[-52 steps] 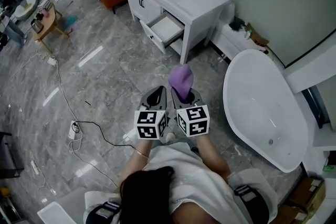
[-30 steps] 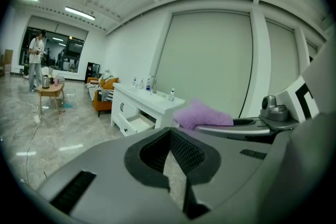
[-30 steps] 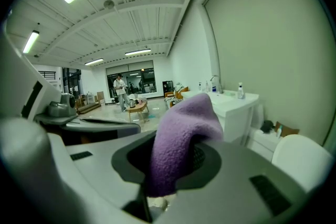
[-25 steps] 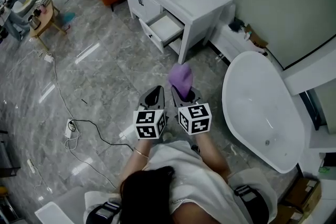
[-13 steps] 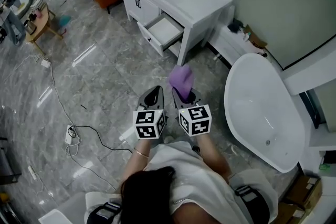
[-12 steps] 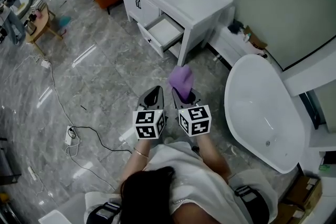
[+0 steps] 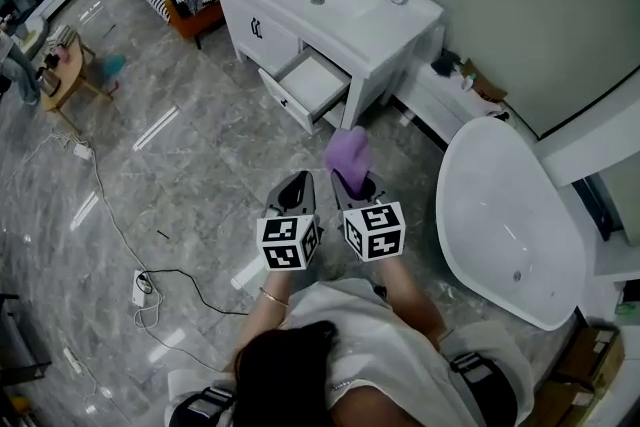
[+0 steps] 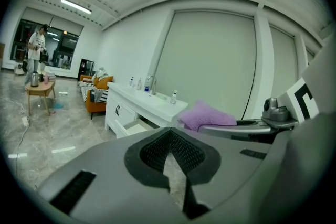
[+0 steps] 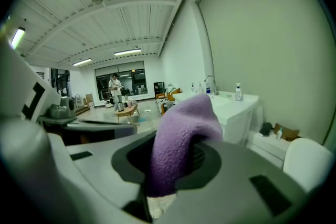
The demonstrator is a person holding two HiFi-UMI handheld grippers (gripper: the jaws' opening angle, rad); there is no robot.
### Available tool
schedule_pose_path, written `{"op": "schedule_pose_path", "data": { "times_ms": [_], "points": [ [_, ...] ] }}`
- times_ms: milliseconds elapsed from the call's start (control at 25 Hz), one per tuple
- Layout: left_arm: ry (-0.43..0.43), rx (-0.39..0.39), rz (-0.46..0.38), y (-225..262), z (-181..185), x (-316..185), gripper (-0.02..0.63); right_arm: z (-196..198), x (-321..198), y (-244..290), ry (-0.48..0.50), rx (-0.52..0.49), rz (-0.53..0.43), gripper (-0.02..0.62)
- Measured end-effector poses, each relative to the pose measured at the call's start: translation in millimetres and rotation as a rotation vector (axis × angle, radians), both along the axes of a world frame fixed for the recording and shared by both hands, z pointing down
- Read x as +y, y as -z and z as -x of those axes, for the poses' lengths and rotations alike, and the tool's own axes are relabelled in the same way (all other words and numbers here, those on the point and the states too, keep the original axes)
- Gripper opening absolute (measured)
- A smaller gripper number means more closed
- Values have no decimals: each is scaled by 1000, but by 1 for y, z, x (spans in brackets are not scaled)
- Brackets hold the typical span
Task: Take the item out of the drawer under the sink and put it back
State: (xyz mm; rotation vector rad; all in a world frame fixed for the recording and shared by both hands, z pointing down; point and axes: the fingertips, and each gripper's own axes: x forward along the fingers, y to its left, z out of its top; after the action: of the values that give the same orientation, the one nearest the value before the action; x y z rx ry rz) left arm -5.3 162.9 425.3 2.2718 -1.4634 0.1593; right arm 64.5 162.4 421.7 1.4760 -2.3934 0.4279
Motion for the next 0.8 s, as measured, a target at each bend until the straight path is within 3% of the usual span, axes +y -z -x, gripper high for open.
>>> {"op": "schedule_pose_path", "data": {
  "times_ms": [360, 800],
  "points": [
    [-25, -23, -45, 14, 18, -50, 5, 14, -42, 6, -38, 10, -11, 95],
    [-52, -3, -26, 16, 30, -85, 5, 24, -71, 4, -67, 46, 12, 95]
  ]
}}
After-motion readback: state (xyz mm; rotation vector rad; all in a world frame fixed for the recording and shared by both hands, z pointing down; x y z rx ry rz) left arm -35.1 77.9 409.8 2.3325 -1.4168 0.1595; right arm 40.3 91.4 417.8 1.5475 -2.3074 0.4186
